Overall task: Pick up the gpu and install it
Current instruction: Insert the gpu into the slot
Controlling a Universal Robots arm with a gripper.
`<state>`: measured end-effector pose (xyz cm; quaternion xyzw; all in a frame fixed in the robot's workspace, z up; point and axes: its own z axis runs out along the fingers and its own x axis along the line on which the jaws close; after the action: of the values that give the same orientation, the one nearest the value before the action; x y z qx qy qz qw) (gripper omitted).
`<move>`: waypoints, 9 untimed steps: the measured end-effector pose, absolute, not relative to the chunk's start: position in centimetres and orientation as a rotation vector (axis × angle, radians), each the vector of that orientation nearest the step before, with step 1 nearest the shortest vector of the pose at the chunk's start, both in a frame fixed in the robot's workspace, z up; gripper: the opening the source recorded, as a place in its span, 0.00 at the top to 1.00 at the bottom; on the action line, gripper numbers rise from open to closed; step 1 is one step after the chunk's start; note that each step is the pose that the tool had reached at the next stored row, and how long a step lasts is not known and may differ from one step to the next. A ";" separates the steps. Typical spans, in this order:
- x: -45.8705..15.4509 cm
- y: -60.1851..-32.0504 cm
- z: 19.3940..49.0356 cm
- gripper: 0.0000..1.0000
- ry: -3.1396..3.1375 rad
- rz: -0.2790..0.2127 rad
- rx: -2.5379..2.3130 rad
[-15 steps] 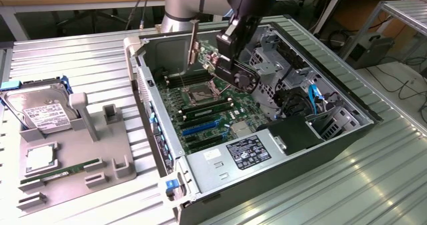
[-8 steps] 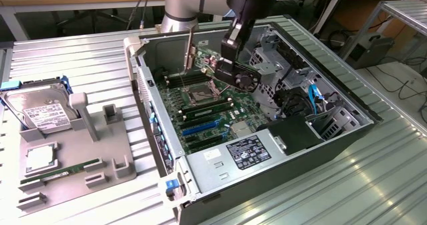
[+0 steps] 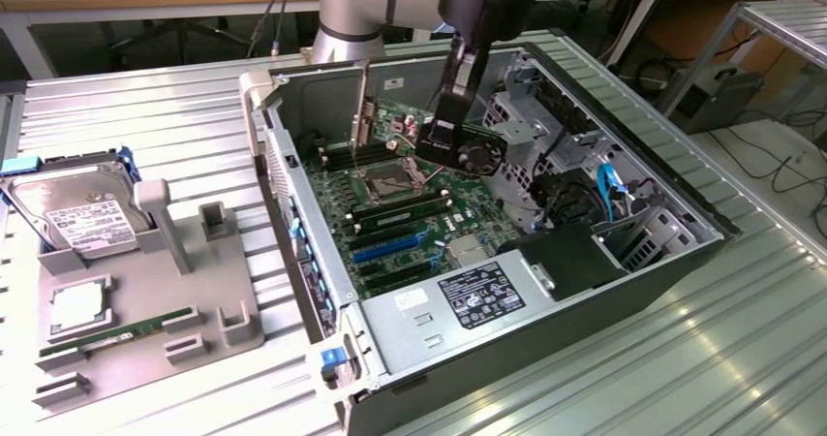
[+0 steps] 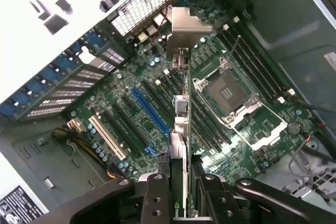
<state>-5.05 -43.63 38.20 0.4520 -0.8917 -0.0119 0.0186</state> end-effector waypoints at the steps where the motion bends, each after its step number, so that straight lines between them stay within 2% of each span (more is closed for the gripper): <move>1: -5.0 -43.6 38.1 0.74 -2.752 -0.036 1.435; 9: -5.1 -43.6 37.7 0.74 -2.626 -0.031 1.651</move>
<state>-5.05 -43.63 37.70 0.5321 -0.8464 -0.0101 0.0196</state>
